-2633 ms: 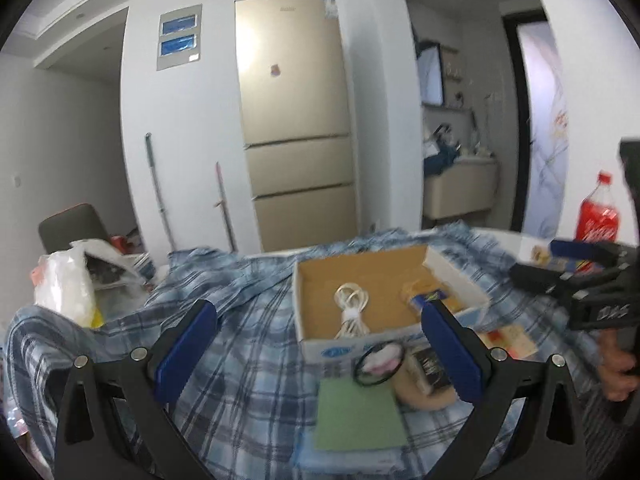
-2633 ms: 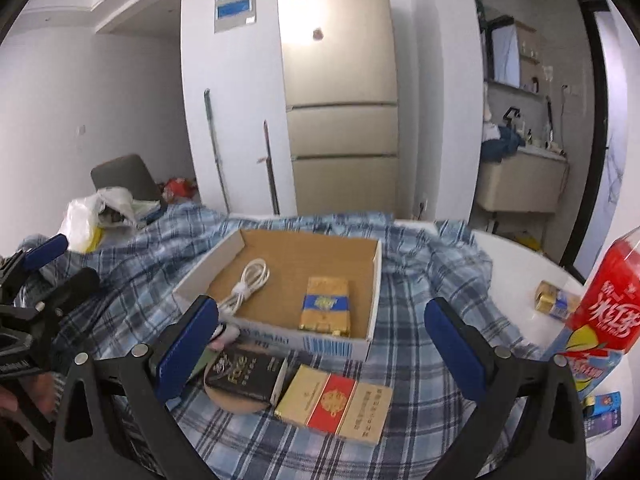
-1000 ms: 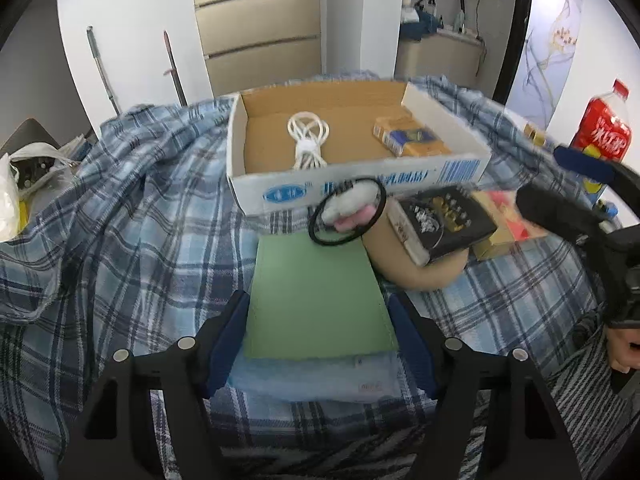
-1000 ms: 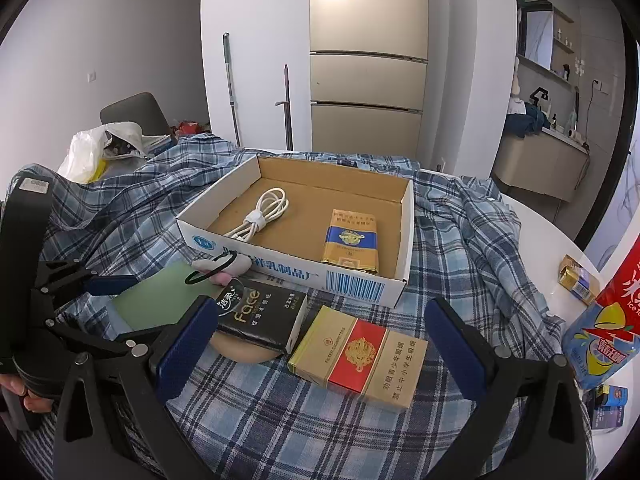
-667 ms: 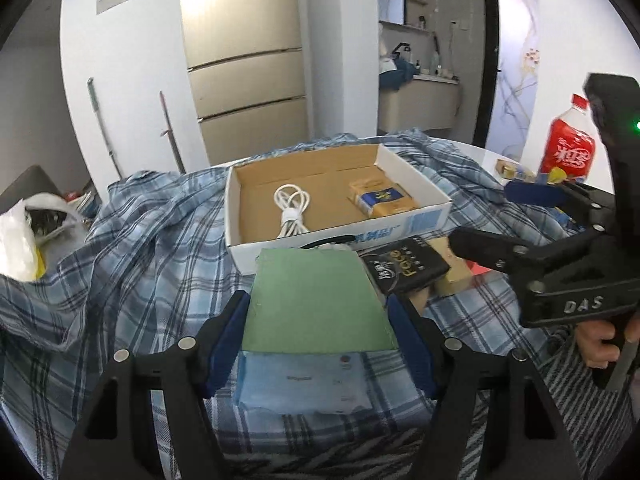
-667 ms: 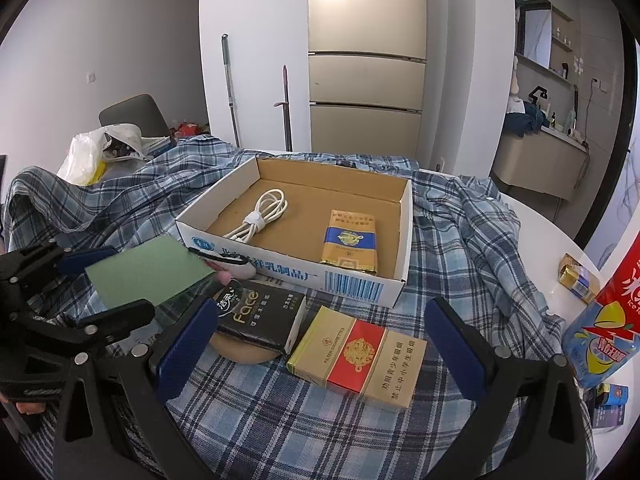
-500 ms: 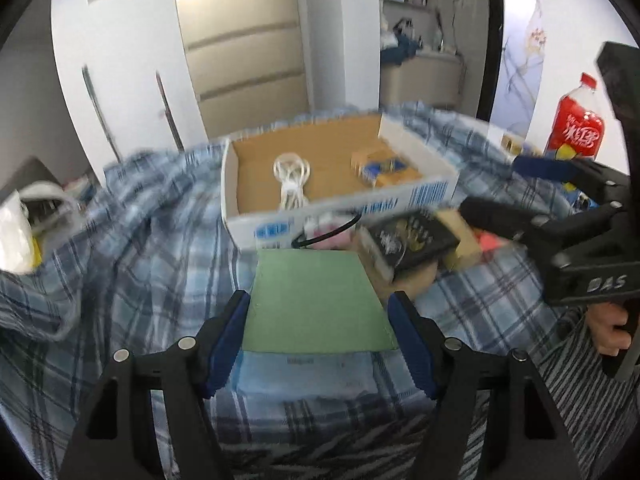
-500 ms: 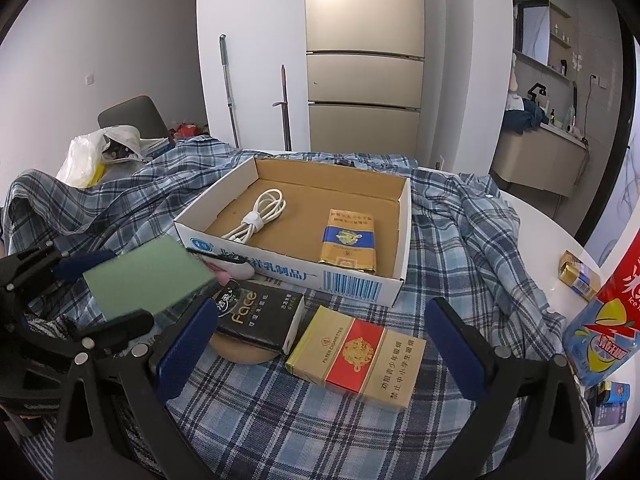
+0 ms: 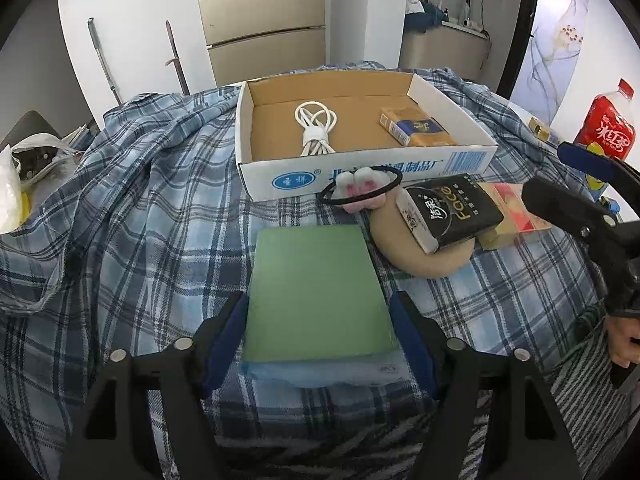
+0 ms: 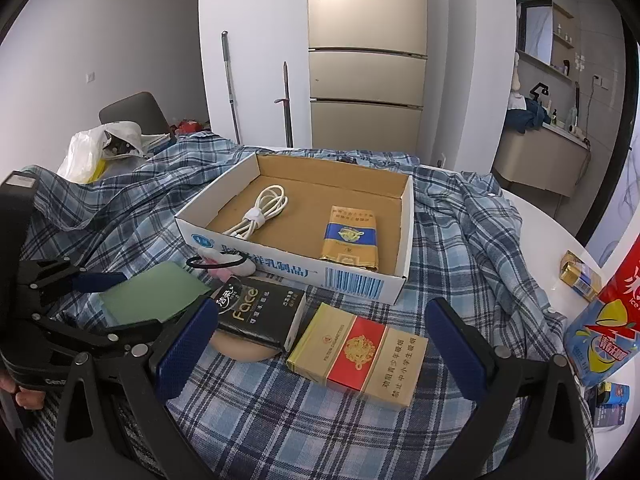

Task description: Organize soft objects

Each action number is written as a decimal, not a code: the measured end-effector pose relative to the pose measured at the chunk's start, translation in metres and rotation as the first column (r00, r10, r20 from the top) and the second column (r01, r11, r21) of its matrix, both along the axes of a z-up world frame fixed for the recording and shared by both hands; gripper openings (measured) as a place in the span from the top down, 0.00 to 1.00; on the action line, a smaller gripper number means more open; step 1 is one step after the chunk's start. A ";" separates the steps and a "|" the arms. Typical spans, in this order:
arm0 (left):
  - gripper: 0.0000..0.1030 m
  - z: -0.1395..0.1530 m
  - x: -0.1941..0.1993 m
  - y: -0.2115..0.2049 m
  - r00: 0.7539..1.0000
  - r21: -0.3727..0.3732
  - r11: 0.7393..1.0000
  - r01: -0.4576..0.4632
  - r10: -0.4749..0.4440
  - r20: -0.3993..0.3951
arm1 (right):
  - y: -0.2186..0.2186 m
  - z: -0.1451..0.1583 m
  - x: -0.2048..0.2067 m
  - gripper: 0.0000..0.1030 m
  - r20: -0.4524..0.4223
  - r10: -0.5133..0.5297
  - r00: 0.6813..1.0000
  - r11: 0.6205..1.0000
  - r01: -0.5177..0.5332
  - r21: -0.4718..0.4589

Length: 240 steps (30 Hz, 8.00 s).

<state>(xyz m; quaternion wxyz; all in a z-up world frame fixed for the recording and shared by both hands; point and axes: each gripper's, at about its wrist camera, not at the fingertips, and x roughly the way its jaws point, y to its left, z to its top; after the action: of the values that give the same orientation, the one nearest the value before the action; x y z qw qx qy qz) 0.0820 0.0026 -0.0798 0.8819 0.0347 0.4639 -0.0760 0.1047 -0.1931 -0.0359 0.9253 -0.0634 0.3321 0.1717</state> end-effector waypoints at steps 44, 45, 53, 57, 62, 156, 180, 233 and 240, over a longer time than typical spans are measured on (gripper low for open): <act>0.29 0.048 -0.021 0.003 0.999 0.039 0.998 0.047 -0.047 0.002 | -0.006 -0.003 0.004 0.00 -0.038 -0.008 0.999 1.000 0.008 0.009; 0.29 0.046 -0.026 0.003 0.998 0.041 0.998 0.055 -0.055 0.000 | -0.006 -0.003 0.005 0.00 -0.040 -0.008 0.999 1.000 0.009 0.009; 0.28 0.017 -0.029 -0.001 0.994 0.078 0.992 0.098 -0.094 -0.058 | -0.004 -0.005 0.006 0.00 -0.049 -0.005 0.999 1.000 0.006 0.004; 0.14 0.003 -0.024 0.004 0.990 0.046 0.996 0.075 -0.069 -0.122 | -0.004 -0.006 0.007 0.00 -0.055 -0.002 0.998 1.000 0.003 0.003; 0.14 -0.003 -0.020 0.007 0.991 0.016 0.999 0.048 -0.046 -0.123 | 0.000 -0.005 0.005 0.00 -0.048 0.007 0.999 1.000 -0.008 -0.010; 0.30 0.056 -0.087 0.088 0.957 -0.307 0.951 -0.035 0.121 0.264 | 0.048 -0.046 -0.005 0.23 -0.530 -0.026 0.848 1.000 0.029 -0.004; 0.30 0.076 -0.096 0.064 0.951 -0.247 0.969 0.016 0.061 0.302 | 0.061 -0.034 -0.014 0.18 -0.409 -0.057 0.911 0.996 0.026 -0.081; 0.30 0.151 0.065 -0.005 0.907 -0.121 0.993 0.011 0.041 0.420 | -0.002 0.082 0.113 0.26 -0.164 -0.200 0.966 0.951 0.231 0.204; 0.30 0.115 0.081 0.011 0.916 -0.148 0.989 -0.020 0.078 0.394 | 0.029 0.028 0.120 0.26 -0.234 -0.123 0.965 0.972 0.164 0.168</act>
<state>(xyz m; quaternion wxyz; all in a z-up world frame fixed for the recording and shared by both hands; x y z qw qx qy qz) 0.1630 0.0140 0.0351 0.9597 -0.0244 0.2689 -0.0777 0.2248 -0.1643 -0.0078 0.8944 0.0671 0.4195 0.1402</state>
